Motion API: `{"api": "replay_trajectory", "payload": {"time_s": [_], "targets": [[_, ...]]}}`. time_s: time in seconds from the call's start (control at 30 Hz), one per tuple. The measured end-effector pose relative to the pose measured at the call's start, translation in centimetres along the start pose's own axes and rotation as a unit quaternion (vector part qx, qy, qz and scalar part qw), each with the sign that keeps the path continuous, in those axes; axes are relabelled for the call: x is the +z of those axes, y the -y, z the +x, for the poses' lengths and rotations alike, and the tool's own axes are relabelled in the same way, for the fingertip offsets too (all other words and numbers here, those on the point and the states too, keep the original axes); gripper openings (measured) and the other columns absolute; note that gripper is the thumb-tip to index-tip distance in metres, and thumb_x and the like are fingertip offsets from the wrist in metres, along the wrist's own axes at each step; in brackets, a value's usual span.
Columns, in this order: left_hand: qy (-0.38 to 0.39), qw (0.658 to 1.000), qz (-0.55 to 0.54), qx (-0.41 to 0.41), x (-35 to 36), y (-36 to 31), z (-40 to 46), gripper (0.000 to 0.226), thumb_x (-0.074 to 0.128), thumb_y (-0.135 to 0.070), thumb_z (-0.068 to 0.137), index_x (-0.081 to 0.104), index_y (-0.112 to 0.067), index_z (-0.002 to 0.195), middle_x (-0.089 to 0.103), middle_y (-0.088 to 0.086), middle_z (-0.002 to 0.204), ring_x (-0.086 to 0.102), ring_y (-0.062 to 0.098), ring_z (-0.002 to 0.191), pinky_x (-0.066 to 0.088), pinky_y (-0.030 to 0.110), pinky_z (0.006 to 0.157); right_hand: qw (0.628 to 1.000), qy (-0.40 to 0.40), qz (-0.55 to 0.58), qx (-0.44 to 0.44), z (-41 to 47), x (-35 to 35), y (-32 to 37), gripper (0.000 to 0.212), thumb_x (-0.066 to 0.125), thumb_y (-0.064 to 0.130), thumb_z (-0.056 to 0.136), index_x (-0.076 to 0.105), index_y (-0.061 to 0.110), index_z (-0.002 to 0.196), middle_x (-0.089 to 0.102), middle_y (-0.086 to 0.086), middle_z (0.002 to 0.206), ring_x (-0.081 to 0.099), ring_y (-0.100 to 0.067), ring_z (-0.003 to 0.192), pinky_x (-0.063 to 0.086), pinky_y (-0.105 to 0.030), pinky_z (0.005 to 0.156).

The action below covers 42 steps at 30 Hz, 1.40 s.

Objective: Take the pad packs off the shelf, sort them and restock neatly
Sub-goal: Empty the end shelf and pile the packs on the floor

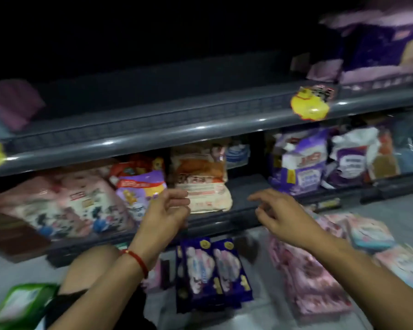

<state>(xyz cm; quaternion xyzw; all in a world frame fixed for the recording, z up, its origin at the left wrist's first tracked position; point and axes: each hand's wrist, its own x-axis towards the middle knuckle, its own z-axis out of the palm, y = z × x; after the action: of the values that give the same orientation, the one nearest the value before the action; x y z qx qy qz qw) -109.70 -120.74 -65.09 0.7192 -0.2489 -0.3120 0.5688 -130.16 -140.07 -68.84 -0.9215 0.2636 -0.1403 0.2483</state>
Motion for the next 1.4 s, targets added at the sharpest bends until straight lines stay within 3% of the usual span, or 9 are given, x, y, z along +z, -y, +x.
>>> {"api": "replay_trajectory", "payload": {"time_s": [0.2, 0.27, 0.5, 0.63, 0.77, 0.93, 1.17, 1.27, 1.4], "targets": [[-0.163, 0.98, 0.027, 0.11, -12.0, -4.1, -0.8, 0.027, 0.064, 0.005, 0.081, 0.064, -0.016, 0.098, 0.07, 0.005, 0.095, 0.062, 0.017, 0.081, 0.057, 0.042, 0.077, 0.983, -0.058, 0.099, -0.144, 6.9, 2.0, 13.4, 0.034, 0.062, 0.013, 0.089, 0.07, 0.023, 0.12, 0.067, 0.014, 0.115, 0.062, 0.003, 0.101, 0.041, -0.006, 0.091], [-0.202, 0.967, 0.066, 0.139, -15.3, -5.6, -0.8, 0.029, 0.063, 0.008, 0.08, 0.064, -0.014, 0.1, 0.069, -0.001, 0.09, 0.061, 0.009, 0.075, 0.055, 0.033, 0.074, 0.971, -0.1, 0.111, -0.186, 10.2, 2.3, 18.3, 0.037, 0.06, 0.015, 0.087, 0.068, 0.022, 0.123, 0.066, 0.012, 0.12, 0.056, 0.005, 0.107, 0.034, -0.003, 0.095], [-0.337, 0.891, 0.254, 0.169, -25.9, -11.0, 3.1, 0.033, 0.063, -0.021, 0.075, 0.065, -0.018, 0.108, 0.069, 0.0, 0.107, 0.066, 0.019, 0.1, 0.052, 0.032, 0.089, 0.967, -0.085, 0.04, -0.239, 22.9, 4.4, 30.2, 0.043, 0.059, 0.022, 0.098, 0.056, 0.02, 0.141, 0.054, 0.0, 0.145, 0.043, -0.019, 0.137, 0.032, -0.035, 0.115], [-0.352, 0.859, 0.351, 0.123, -30.2, -13.7, 7.4, 0.033, 0.069, -0.014, 0.086, 0.069, -0.01, 0.118, 0.069, 0.006, 0.121, 0.063, 0.025, 0.112, 0.045, 0.028, 0.092, 0.977, 0.014, -0.111, -0.183, 27.7, 6.9, 31.7, 0.053, 0.032, 0.045, 0.108, 0.035, 0.024, 0.157, 0.032, -0.003, 0.165, 0.024, -0.022, 0.153, 0.013, -0.041, 0.126], [-0.355, 0.826, 0.428, 0.093, -34.0, -15.8, 12.3, 0.033, 0.068, -0.019, 0.083, 0.069, -0.006, 0.114, 0.07, 0.018, 0.116, 0.065, 0.036, 0.109, 0.053, 0.041, 0.096, 0.961, -0.012, -0.229, -0.152, 28.0, 8.9, 31.4, 0.066, 0.004, 0.056, 0.104, 0.031, 0.03, 0.158, 0.03, 0.0, 0.166, 0.026, -0.021, 0.152, 0.014, -0.043, 0.126], [-0.299, 0.783, 0.536, -0.098, -37.5, -16.9, 16.1, 0.059, 0.062, -0.039, 0.088, 0.049, -0.01, 0.138, 0.058, 0.019, 0.133, 0.057, 0.041, 0.12, 0.047, 0.052, 0.103, 0.955, -0.033, -0.245, -0.167, 28.1, 9.2, 31.0, 0.082, -0.006, 0.062, 0.093, 0.038, 0.032, 0.154, 0.034, 0.003, 0.164, 0.033, -0.022, 0.149, 0.016, -0.044, 0.126], [-0.281, 0.689, 0.668, -0.004, -32.0, -15.4, 18.1, 0.038, 0.059, -0.03, 0.095, 0.056, -0.012, 0.128, 0.062, 0.015, 0.129, 0.057, 0.039, 0.122, 0.047, 0.042, 0.095, 0.958, -0.032, -0.242, -0.152, 28.0, 9.3, 31.3, 0.085, -0.007, 0.065, 0.092, 0.042, 0.028, 0.151, 0.047, 0.004, 0.154, 0.043, -0.019, 0.141, 0.02, -0.046, 0.124], [-0.288, 0.704, 0.644, 0.079, -29.4, -15.2, 18.0, 0.049, 0.057, -0.051, 0.095, 0.056, -0.012, 0.125, 0.065, 0.017, 0.119, 0.056, 0.039, 0.117, 0.045, 0.042, 0.091, 0.967, -0.026, -0.219, -0.13, 27.8, 8.9, 31.7, 0.078, -0.002, 0.063, 0.097, 0.018, 0.024, 0.162, 0.033, -0.001, 0.164, 0.033, -0.02, 0.149, 0.014, -0.045, 0.127], [-0.316, 0.788, 0.505, 0.152, -30.8, -15.9, 18.1, 0.047, 0.054, -0.053, 0.093, 0.063, -0.009, 0.108, 0.069, 0.016, 0.098, 0.063, 0.037, 0.099, 0.054, 0.041, 0.079, 0.983, 0.024, -0.146, -0.112, 28.1, 8.0, 32.3, 0.071, 0.016, 0.066, 0.101, -0.015, 0.039, 0.16, 0.01, -0.004, 0.171, 0.024, -0.026, 0.153, 0.023, -0.046, 0.124]]}}
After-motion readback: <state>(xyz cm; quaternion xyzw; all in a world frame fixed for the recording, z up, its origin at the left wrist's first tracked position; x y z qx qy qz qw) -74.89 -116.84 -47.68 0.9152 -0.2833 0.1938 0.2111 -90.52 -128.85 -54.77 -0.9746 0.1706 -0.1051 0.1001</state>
